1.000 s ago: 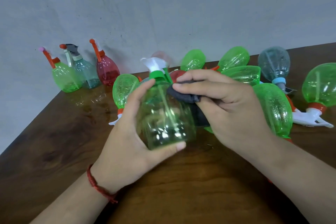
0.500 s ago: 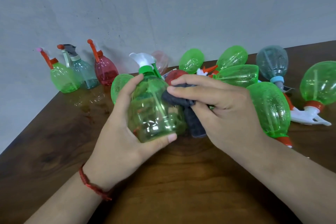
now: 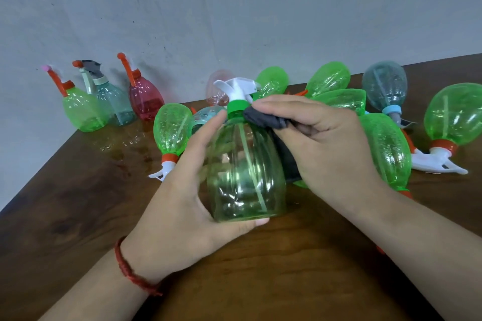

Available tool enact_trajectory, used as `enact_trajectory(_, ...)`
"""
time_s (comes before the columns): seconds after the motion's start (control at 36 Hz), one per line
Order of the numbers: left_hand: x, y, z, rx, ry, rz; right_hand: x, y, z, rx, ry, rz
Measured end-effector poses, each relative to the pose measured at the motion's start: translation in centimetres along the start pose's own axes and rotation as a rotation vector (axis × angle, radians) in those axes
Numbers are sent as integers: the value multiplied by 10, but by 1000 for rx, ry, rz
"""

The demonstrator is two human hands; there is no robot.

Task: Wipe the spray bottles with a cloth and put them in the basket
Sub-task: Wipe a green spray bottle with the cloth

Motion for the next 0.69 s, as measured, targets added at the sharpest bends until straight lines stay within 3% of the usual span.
enact_trajectory(0.17, 0, -2, -3, -43, 7, 57, 2, 2, -10, 76, -72, -35)
enact_trajectory(0.39, -5, -23, -18, 22, -125, 348, 13, 19, -25, 239, -236, -250)
enact_trajectory(0.5, -7, -23, -19, -18, -137, 332, 12, 19, -26, 286, -251, -244)
enact_trajectory(0.69, -2, -12, -11, 97, -81, 167, 8, 6, -20, 253, -157, -47)
Point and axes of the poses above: each hand's wrist, its own x-axis away from the middle knuckle, its own y-axis out of the palm, z = x × y, the point moved 4 cm from there along -x, towards the middle knuckle, and after that the axes turned 5 degrees about -y, right-handed, at the moved point
